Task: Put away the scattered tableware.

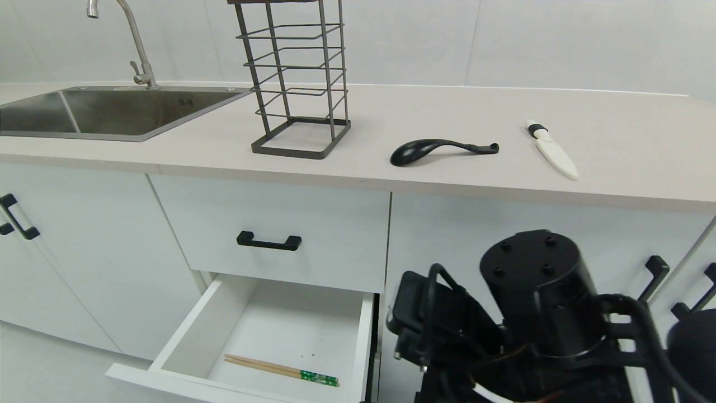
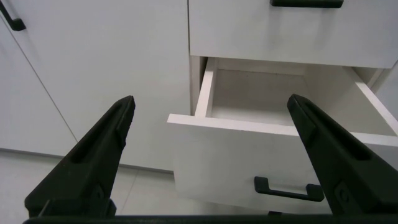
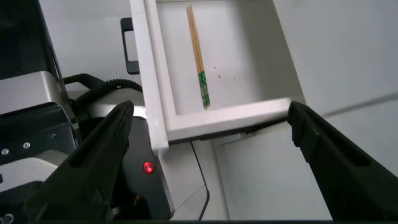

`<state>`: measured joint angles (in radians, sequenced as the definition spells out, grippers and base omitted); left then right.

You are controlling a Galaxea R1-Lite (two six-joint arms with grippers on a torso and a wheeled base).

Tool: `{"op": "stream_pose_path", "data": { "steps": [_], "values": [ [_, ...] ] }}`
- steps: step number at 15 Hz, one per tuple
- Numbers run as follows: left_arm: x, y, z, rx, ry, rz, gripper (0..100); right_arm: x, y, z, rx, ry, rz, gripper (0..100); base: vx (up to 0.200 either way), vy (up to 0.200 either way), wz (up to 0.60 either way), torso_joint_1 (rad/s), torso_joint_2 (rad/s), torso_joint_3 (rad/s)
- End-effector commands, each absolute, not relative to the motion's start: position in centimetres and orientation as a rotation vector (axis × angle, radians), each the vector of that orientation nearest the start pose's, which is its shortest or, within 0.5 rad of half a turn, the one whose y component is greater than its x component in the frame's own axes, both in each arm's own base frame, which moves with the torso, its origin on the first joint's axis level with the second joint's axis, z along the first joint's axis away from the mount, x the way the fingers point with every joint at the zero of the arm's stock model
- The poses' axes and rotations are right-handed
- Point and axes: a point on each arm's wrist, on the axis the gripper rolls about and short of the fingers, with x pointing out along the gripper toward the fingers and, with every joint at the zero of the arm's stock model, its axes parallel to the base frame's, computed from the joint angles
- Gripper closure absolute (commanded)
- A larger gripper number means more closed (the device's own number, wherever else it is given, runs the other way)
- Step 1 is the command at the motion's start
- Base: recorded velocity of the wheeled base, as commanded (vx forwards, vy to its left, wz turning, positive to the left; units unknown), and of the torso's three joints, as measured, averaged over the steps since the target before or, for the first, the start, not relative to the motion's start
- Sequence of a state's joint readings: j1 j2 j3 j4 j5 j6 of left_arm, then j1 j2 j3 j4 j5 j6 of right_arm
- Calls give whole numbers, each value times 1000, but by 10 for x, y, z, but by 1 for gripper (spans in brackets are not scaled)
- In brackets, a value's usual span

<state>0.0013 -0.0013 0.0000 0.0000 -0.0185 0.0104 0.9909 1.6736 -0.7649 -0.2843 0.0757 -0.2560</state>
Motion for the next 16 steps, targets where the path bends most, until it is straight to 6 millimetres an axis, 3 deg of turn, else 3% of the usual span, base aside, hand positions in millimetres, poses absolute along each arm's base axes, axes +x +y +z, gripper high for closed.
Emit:
{"op": "stream_pose_path", "data": {
  "steps": [1,9,16],
  "values": [
    [-23,0,75,11,0,-17,0,143,203,161,-475,416,1065,0,0,0,0,0,0,0],
    [-23,0,75,11,0,-17,0,132,156,208,-375,232,973,0,0,0,0,0,0,0],
    [-23,0,75,11,0,-17,0,131,147,205,-327,305,893,0,0,0,0,0,0,0]
  ]
}}
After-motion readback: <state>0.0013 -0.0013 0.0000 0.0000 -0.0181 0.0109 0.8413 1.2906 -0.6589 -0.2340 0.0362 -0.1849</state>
